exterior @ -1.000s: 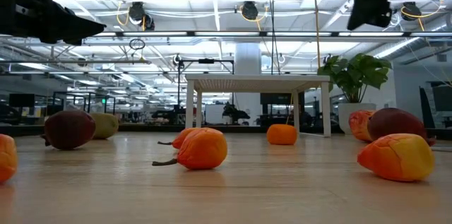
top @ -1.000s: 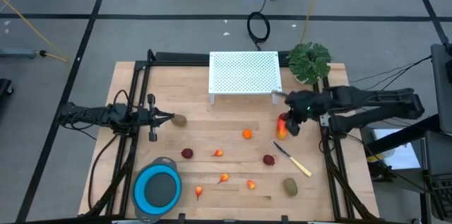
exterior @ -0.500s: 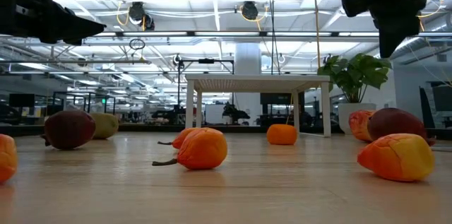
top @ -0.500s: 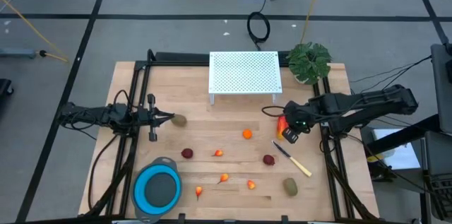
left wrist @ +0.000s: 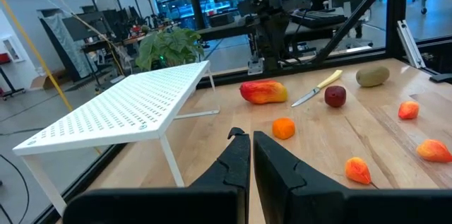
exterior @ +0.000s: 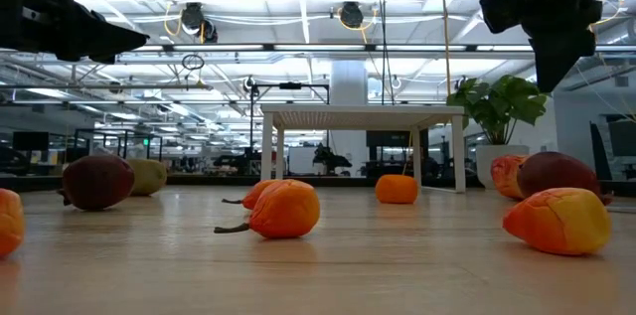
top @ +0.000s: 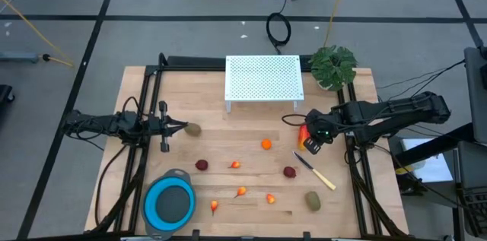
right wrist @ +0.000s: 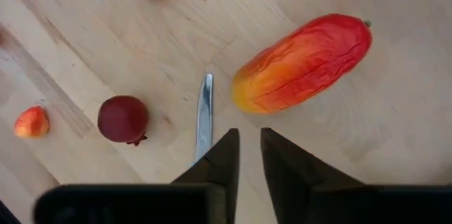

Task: Pick & Place Fruit
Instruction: Put the blue strainer bowl on the shelf

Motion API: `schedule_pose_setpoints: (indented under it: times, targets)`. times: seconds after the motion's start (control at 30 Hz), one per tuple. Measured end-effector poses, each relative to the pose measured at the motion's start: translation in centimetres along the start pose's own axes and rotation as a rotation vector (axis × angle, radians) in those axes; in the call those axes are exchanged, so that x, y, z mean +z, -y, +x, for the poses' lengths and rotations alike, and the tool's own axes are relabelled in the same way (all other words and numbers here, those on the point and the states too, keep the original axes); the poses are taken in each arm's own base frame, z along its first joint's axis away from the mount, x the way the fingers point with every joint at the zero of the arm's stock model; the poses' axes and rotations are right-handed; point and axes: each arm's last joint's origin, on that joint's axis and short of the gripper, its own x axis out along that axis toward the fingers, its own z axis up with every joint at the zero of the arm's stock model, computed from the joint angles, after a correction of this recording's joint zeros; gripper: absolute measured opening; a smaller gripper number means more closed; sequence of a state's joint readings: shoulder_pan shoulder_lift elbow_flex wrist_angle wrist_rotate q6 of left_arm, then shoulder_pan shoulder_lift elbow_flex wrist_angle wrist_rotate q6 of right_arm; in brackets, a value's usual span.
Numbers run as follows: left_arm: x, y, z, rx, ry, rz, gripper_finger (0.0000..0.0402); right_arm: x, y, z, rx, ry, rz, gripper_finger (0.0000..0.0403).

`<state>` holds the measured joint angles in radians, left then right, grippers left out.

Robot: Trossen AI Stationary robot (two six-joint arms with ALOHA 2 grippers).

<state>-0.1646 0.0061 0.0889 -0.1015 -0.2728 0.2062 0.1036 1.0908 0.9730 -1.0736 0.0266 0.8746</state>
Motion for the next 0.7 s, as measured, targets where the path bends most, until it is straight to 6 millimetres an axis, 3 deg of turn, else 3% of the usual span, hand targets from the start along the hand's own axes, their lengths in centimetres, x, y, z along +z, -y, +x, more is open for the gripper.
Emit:
schedule_pose_setpoints:
  times: [0.43, 0.7]
  targets:
    - [0.0, 0.0, 0.0, 0.0, 0.0, 0.0, 0.0021, 0.6, 0.5, 0.0, -0.055, 0.068, 0.125, 0.0222]
    - [0.0, 0.0, 0.0, 0.0, 0.0, -0.001, 0.0021, 1.1, 0.3, 0.0, -0.018, 0.099, 0.133, 0.0258]
